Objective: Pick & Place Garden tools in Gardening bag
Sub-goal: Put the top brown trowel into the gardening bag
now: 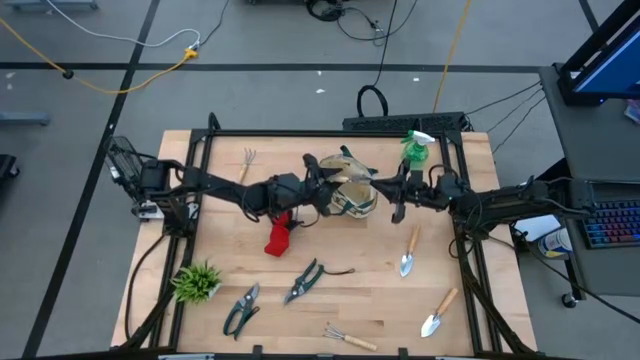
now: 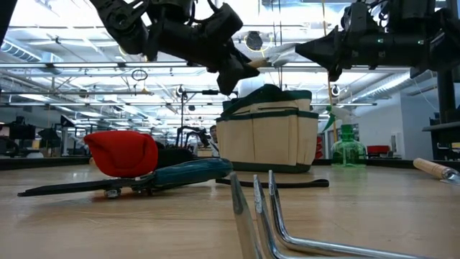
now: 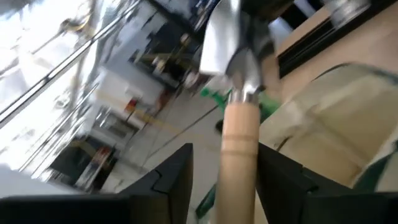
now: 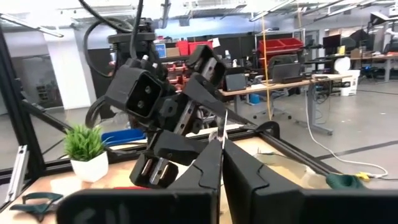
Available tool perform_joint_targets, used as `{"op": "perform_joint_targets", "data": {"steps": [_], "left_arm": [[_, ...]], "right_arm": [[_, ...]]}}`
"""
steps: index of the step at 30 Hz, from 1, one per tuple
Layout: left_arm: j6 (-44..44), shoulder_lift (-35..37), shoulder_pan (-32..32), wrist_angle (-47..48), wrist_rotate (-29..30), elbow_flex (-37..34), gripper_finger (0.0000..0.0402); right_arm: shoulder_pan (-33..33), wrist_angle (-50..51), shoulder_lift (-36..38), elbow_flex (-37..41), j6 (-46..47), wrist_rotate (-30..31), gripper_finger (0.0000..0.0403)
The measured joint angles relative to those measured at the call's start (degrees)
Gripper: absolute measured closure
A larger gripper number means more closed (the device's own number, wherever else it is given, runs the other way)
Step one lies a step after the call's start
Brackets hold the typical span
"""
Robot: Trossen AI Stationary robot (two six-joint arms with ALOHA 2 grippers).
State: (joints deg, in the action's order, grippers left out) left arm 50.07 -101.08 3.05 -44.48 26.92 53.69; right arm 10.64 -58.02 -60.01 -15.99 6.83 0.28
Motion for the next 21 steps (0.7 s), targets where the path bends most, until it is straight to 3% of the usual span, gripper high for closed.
{"op": "perform_joint_targets", "data": {"steps": [4, 16, 21], "left_arm": [[-3.3, 1.1, -1.9, 2.3, 4.9, 0.0, 0.0239], [-18.7, 11.6, -0.5, 27.5, 2.7, 0.0, 0.0238], [-22.6, 14.1, 0.9, 34.9, 4.5, 0.0, 0.0238]], "right_arm": [[0.0, 0.2, 0.0, 0.0, 0.0, -0.3, 0.0402], [-0.1, 1.4, 2.9, 0.0, -1.4, 1.8, 0.0402], [-1.7, 6.9, 4.8, 0.0, -2.2, 7.1, 0.0403]]}}
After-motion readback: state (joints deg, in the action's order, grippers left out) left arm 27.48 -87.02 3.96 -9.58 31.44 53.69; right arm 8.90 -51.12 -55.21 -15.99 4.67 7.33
